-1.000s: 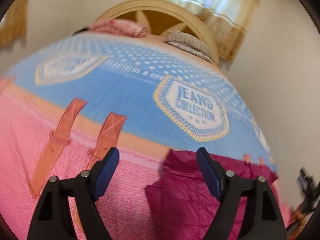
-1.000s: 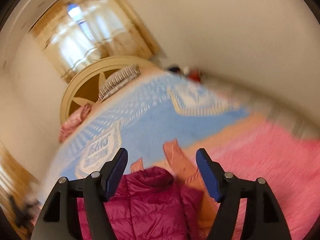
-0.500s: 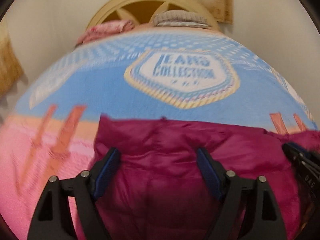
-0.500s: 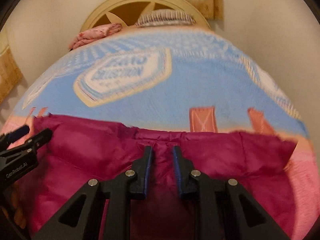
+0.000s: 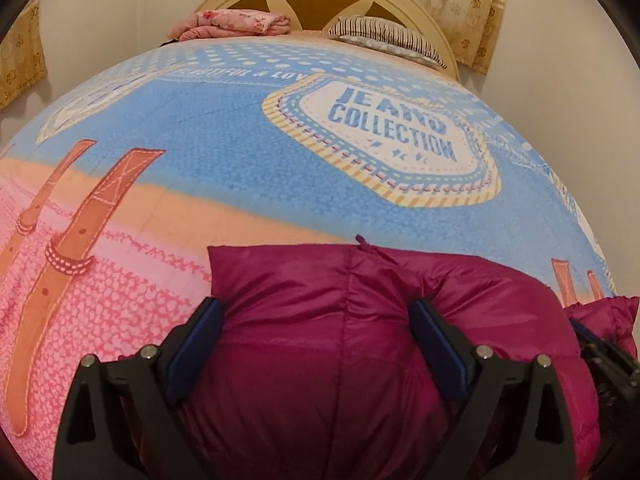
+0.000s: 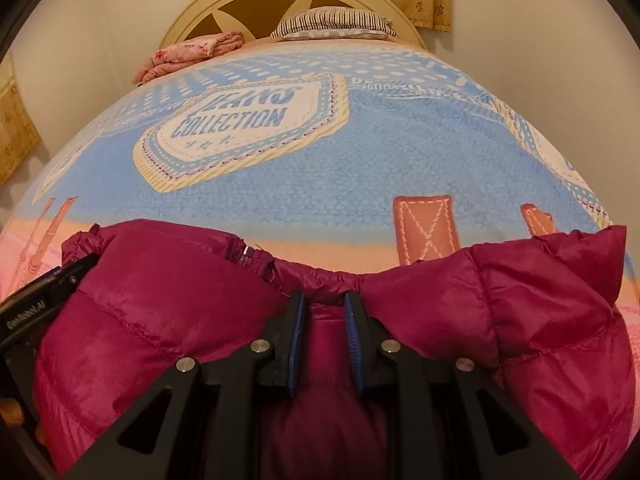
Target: Fold large clothes
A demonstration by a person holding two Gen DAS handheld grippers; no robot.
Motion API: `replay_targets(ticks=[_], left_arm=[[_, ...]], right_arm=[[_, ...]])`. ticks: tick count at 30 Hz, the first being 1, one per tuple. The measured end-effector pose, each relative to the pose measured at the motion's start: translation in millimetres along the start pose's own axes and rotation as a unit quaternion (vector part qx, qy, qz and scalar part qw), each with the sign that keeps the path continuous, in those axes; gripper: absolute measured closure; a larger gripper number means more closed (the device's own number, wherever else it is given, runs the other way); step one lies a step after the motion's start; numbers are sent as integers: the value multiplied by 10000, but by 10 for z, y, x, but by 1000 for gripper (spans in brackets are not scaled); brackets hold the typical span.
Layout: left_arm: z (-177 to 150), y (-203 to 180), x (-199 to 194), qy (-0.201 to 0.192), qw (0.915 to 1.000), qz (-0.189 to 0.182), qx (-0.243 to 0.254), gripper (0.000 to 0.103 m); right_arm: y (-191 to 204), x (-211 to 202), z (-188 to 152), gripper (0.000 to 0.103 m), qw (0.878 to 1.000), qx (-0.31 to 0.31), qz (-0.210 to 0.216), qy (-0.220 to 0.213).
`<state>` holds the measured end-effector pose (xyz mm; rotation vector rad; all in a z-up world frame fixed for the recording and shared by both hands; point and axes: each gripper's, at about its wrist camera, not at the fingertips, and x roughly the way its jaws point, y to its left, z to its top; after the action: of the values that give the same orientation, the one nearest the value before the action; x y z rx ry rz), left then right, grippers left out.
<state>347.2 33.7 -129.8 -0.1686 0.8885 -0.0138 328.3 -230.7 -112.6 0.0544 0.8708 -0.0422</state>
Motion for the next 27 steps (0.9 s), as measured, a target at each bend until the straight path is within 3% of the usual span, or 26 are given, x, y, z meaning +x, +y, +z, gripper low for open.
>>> replay_targets(ticks=[4, 6, 9, 12, 17, 22, 27], left_arm=[[-8, 29, -7, -4, 10000, -41, -47, 5], [-5, 31, -4, -2, 10000, -32, -39, 5], [-6, 29, -12, -4, 10000, -39, -45, 5], [-4, 31, -12, -3, 10000, -30, -41, 5], [-5, 31, -12, -1, 10000, -34, -42, 5], [-7, 30, -20, 2, 10000, -31, -47, 5], [-1, 37, -47, 37, 9999, -115, -59, 6]], right_arm=[[-239, -534, 28, 83, 9972, 265, -134, -690], [-421, -671, 8, 83, 9946, 277, -561, -831], [-766, -522, -88, 83, 9923, 523, -1030, -448], [-1036, -360, -216, 83, 9897, 1020, -952, -306], [-1066, -210, -286, 83, 9884, 1016, -1090, -286], [-1209, -216, -328, 84, 9867, 1287, -949, -305], [-1123, -248, -312, 82, 9864, 1093, -1192, -305]])
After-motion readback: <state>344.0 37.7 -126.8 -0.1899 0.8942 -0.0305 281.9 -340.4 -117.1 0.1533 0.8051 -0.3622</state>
